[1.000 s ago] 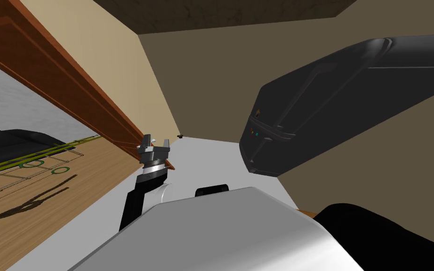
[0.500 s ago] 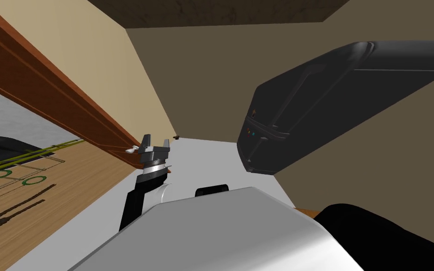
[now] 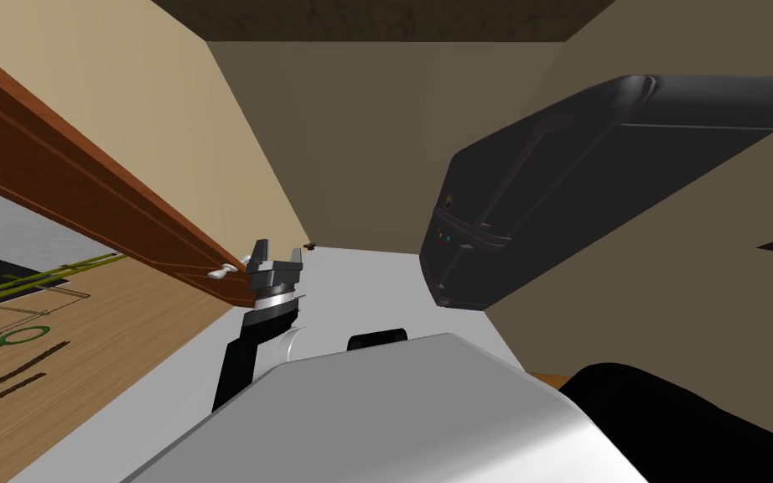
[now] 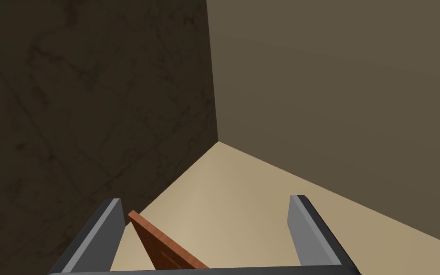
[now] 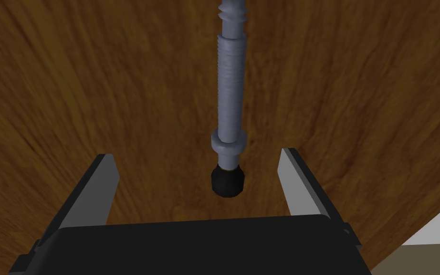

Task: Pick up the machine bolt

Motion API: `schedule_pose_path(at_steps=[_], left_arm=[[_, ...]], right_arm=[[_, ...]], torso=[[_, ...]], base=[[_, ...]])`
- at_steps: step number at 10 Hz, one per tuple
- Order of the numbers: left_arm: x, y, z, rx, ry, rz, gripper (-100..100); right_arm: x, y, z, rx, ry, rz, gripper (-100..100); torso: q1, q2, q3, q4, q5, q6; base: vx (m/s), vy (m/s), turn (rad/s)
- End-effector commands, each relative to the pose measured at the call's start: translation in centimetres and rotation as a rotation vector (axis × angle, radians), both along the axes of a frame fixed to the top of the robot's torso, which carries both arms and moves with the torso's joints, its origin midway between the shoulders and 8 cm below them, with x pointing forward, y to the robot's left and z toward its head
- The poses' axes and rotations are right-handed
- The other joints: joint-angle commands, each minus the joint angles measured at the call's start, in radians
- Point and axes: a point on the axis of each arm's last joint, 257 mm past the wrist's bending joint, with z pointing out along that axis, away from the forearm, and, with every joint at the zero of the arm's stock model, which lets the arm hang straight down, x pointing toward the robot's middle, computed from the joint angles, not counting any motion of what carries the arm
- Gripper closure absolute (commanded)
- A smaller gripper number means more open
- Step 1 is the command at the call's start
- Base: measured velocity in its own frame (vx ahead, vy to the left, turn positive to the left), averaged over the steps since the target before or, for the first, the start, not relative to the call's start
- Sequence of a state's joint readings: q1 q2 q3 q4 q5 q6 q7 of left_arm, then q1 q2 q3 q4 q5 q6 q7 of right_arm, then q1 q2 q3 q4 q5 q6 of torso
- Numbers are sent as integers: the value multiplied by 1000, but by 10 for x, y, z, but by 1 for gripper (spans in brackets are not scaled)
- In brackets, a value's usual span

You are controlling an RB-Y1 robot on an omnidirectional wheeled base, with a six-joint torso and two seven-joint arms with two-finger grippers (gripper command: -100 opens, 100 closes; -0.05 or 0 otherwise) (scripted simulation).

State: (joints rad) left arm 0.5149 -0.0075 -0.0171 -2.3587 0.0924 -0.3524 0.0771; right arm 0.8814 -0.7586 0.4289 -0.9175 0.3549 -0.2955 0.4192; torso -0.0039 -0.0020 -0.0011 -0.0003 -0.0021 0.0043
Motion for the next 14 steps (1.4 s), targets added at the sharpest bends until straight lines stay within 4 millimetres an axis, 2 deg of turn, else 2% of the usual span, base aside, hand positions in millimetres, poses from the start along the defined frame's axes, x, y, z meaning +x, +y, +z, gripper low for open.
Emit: schedule_pose_path(at_steps=[1,3,4,7,8,14], left_arm=[[0,0,0,0,0,0,0],[0,0,0,0,0,0,0],[0,0,0,0,0,0,0],[0,0,0,0,0,0,0],[0,0,0,0,0,0,0],[0,0,0,0,0,0,0]], right_arm=[[-6,8,-1,-1,12,10,-100],[-3,6,0,-10,3,17,-100],[-18,25,-3,7,39,30,-100],[-15,22,-2,-5,27,29,-100],[-31,43,-3,17,68,39,-100],[-29,41,-3,5,59,43,-100]], torso=[[0,0,0,0,0,0],[-2,2,1,1,-2,0],[0,4,2,1,-2,0],[1,5,3,1,-3,1],[1,6,4,1,-3,1],[1,8,5,2,-5,2]], base=[[73,-78,-95],[21,-23,5],[54,-7,-192],[12,2,-40],[52,5,-171],[8,1,-25]])
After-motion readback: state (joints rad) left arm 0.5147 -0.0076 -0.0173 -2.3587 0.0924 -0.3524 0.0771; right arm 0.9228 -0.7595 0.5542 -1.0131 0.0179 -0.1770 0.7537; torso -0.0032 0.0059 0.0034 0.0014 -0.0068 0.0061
